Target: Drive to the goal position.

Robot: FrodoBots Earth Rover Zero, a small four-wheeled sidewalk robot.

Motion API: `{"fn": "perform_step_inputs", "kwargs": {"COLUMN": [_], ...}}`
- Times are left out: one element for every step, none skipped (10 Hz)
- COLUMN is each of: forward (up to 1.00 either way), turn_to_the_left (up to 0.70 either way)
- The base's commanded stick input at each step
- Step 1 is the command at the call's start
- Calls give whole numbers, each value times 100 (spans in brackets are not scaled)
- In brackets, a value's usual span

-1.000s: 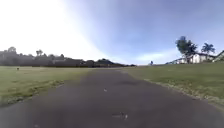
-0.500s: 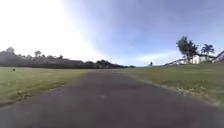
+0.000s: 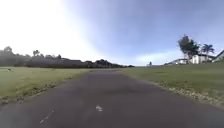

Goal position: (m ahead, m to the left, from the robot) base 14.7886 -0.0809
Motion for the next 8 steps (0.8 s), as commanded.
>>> {"fn": "perform_step_inputs", "kwargs": {"forward": [100, 100, 100, 100, 100, 100, 100, 100], "turn_to_the_left": [0, 0, 0, 0, 0, 0, 6, 25]}}
